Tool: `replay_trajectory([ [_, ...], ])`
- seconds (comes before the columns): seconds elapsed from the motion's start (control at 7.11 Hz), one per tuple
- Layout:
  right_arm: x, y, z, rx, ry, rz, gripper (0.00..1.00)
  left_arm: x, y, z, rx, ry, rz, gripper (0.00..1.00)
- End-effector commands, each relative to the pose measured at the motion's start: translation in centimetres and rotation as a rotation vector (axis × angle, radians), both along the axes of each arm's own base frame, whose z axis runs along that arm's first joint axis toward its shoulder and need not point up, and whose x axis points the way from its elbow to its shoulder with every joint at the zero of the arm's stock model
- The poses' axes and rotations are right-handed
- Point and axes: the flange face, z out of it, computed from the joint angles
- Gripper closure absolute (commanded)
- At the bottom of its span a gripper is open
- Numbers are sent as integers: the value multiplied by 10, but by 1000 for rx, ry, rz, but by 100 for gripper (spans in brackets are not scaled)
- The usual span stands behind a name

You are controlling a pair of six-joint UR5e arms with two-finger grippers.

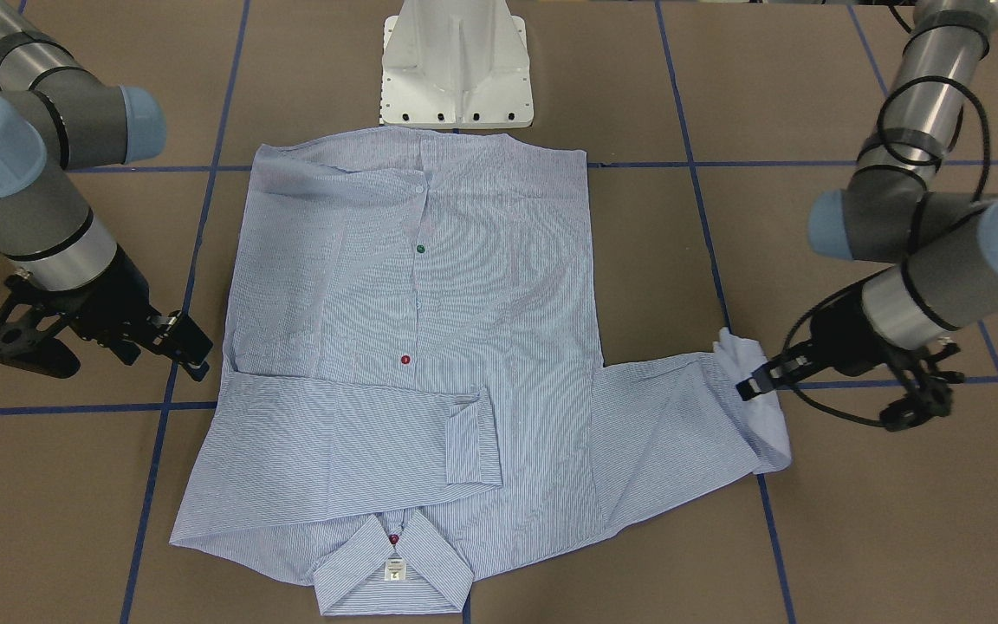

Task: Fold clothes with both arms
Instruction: 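Fold the held sleeve with the left gripper across the shirt toward the collar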

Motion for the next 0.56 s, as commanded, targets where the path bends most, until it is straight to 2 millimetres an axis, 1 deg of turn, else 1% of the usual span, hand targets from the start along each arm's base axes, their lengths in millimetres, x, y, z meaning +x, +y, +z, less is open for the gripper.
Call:
replay_trajectory([
  [0.0, 32, -7, 23, 28, 30, -29, 0, 106, 16, -104, -133, 64, -82, 100],
  [0.14, 34, -6, 29, 31, 38, -38, 0, 150, 8, -150, -180, 77, -112, 100],
  [0.28, 36, -5, 32, 27, 41, -36, 0, 182, 12, -182, -208, 90, -140, 100],
  [0.42, 36, -3, 37, 22, 45, -39, 0, 198, 18, -215, -218, 118, -163, 100],
])
